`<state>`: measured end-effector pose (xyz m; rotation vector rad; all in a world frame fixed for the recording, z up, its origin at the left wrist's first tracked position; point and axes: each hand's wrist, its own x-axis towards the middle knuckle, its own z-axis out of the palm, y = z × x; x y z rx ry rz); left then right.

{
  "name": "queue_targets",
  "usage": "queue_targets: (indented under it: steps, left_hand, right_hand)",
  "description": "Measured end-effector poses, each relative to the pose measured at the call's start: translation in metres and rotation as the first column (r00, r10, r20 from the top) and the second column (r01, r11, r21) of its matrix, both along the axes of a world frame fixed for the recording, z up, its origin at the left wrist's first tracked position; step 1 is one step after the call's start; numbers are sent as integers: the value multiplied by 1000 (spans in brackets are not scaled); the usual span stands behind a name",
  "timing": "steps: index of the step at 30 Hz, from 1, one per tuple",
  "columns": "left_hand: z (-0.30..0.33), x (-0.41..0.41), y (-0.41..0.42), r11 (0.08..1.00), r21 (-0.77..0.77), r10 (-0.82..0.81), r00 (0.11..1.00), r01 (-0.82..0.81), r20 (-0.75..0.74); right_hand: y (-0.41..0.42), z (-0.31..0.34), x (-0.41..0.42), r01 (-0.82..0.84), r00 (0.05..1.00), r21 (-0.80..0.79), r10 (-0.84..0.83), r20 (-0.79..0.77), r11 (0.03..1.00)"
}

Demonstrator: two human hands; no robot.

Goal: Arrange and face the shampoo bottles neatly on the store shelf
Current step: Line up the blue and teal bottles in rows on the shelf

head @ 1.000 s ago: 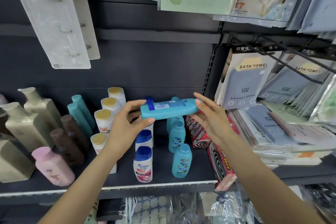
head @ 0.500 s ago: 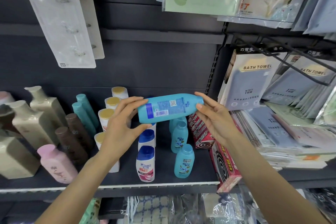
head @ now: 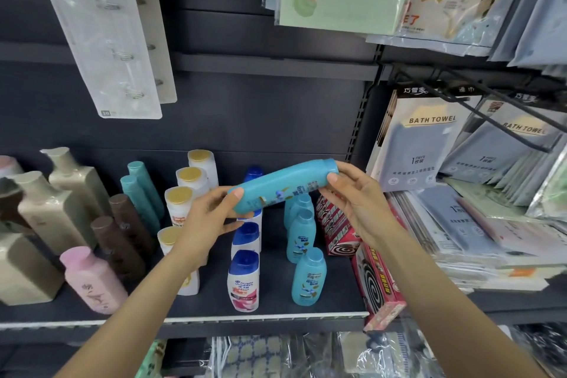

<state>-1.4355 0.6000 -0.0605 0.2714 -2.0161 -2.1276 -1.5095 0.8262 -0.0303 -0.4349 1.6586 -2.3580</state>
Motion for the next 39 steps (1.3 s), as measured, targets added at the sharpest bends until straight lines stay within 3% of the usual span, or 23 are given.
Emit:
queue_targets:
  steps: [8,13,14,16,19,23,27,39]
  left_hand:
    - [-6,-10,8,997,-11,-75,982,78,171]
    - [-25,-19,13,958,-280,-37,993,67,112]
    - [-31,-20,10,902,-428,-15,994,60,106]
    - [-41,-21,5,700,-712,5,997,54,80]
    - [-50,-19,-3,538,-837,-44,995,103,94]
    - [-59,-13,-9,393,-885,-174,965,250,196]
    - [-61,-8,-13,381,-845,-219,924,376,312]
    - [-73,-9,-14,391,-846,-229,929,362,292]
  right_hand:
    - [-2,5,-7,132,991,84,-129,-44,988]
    - [-2,5,-12,261,960,241,-225,-165,935]
    - [-1,4,-13,273,953,278,-220,-207,921]
    - [3,1,-14,291,930,379,-166,-329,878]
    - [7,-10,-20,339,881,548,-54,-469,764]
    - [6,-29,-24,329,875,648,36,-483,687]
    - [2,-50,-26,302,884,722,101,-456,622]
    - [-5,-82,-32,183,936,857,180,-301,481]
